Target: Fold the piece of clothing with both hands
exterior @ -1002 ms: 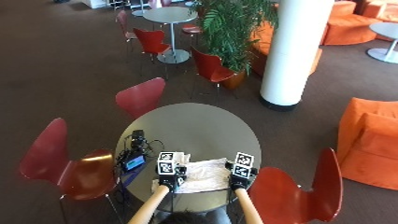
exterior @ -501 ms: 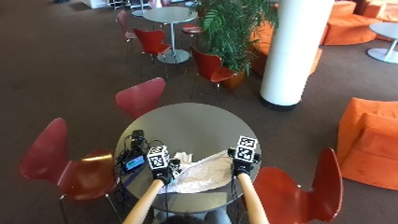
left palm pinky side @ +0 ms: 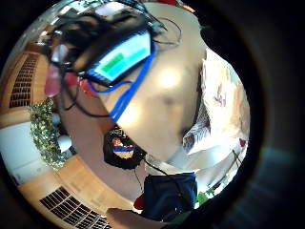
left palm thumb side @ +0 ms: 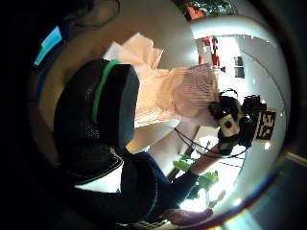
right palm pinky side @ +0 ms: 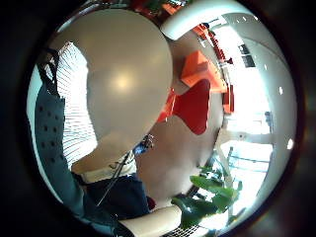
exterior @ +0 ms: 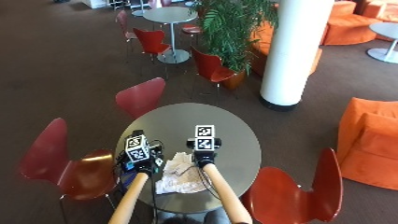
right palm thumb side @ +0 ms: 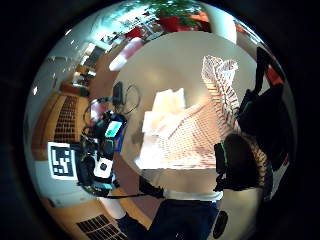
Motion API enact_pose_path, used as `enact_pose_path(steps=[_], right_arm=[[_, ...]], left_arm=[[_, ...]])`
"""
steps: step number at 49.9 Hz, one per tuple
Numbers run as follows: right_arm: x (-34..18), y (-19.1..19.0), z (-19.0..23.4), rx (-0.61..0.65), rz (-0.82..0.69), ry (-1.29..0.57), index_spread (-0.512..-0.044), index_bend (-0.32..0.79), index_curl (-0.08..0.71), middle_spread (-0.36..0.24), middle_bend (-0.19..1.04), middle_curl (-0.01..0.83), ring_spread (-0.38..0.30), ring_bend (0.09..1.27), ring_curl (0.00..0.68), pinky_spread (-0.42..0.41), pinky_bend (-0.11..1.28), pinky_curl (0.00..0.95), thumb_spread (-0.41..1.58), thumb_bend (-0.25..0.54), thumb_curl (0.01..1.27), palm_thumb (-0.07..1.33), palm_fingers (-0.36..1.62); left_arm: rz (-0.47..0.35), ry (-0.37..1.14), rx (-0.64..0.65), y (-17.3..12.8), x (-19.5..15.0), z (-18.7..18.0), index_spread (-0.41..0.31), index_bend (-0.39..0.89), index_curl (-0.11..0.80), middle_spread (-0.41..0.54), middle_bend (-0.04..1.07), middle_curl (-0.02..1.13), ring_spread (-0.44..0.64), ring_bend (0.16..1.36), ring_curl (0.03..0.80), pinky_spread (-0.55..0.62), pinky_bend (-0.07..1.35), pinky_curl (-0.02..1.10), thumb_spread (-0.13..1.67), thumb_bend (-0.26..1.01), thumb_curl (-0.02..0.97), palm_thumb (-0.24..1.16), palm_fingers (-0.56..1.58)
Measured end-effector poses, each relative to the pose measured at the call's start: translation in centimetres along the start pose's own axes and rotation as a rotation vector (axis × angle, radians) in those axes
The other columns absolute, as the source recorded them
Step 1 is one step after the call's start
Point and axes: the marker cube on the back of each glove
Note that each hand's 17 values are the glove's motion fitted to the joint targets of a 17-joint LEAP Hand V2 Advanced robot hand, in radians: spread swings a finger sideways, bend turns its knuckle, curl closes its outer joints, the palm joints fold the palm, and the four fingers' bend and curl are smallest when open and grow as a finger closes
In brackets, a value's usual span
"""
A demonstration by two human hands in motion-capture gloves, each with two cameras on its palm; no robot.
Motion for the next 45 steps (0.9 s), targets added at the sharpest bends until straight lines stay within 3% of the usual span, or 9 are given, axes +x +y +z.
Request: enact_pose_path(steps=[10,16,19,23,27,31,45], right_arm=[[-11.6,1.9,4.7,-0.063,-0.155,0.034,-0.267,0.17,0.426,-0.227,0.44,0.551,-0.242,0.71,0.5,-0.331,0.68,0.442,0.78,-0.038,0.46,0.95,1.34],[-15.7,2.8,7.8,-0.101,-0.2,0.014,-0.269,0.18,0.429,-0.23,0.45,0.55,-0.248,0.71,0.497,-0.334,0.66,0.44,0.68,-0.037,0.5,0.94,1.34],[-16.7,4.5,7.4,-0.118,-0.231,-0.022,-0.269,0.17,0.429,-0.231,0.46,0.55,-0.248,0.72,0.496,-0.339,0.66,0.439,0.65,-0.037,0.51,0.94,1.35],[-17.0,6.6,5.8,-0.143,-0.289,-0.12,-0.269,0.17,0.428,-0.23,0.47,0.55,-0.247,0.73,0.497,-0.347,0.65,0.437,0.65,-0.029,0.52,0.94,1.36],[-17.4,4.6,8.0,-0.166,-0.332,-0.277,-0.268,0.13,0.412,-0.226,0.41,0.525,-0.253,0.72,0.484,-0.367,0.65,0.426,0.74,-0.041,0.51,0.89,1.26],[-16.4,3.7,7.5,-0.14,-0.321,-0.386,-0.258,0.1,0.389,-0.218,0.37,0.507,-0.25,0.7,0.474,-0.362,0.66,0.42,0.82,-0.031,0.5,0.88,1.21],[-7.8,2.2,2.0,-0.039,-0.198,-0.306,-0.234,0.11,0.335,-0.202,0.29,0.477,-0.21,0.63,0.441,-0.315,0.66,0.408,0.96,-0.019,0.48,0.88,1.17]], left_arm=[[-0.094,-0.024,0.116,2.5,-3.4,-5.4,-0.062,0.14,0.313,0.06,0.19,0.35,0.16,0.5,0.318,0.08,0.47,0.34,1.33,0.03,0.261,0.25,0.39],[-0.117,-0.055,0.174,4.0,-5.0,-7.6,-0.065,0.14,0.314,0.05,0.19,0.35,0.15,0.49,0.317,0.06,0.47,0.34,1.37,0.04,0.268,0.29,0.41],[-0.132,-0.08,0.184,4.4,-5.9,-8.2,-0.066,0.15,0.316,0.045,0.19,0.36,0.15,0.49,0.315,0.05,0.47,0.34,1.38,0.04,0.274,0.31,0.41],[-0.145,-0.106,0.19,4.9,-6.8,-8.9,-0.066,0.14,0.316,0.042,0.18,0.36,0.14,0.48,0.316,0.04,0.46,0.34,1.39,0.04,0.28,0.33,0.43],[-0.154,-0.119,0.184,5.3,-7.6,-9.2,-0.067,0.14,0.315,0.041,0.18,0.36,0.14,0.48,0.315,0.03,0.47,0.34,1.4,0.03,0.285,0.33,0.43],[-0.167,-0.132,0.179,5.6,-7.8,-9.6,-0.067,0.14,0.314,0.04,0.18,0.36,0.14,0.48,0.315,0.03,0.47,0.34,1.4,0.03,0.288,0.34,0.43],[-0.173,-0.17,0.209,6.2,-5.5,-12.1,-0.067,0.14,0.311,0.038,0.18,0.36,0.13,0.48,0.314,0.02,0.47,0.34,1.41,0.0,0.298,0.35,0.43]])
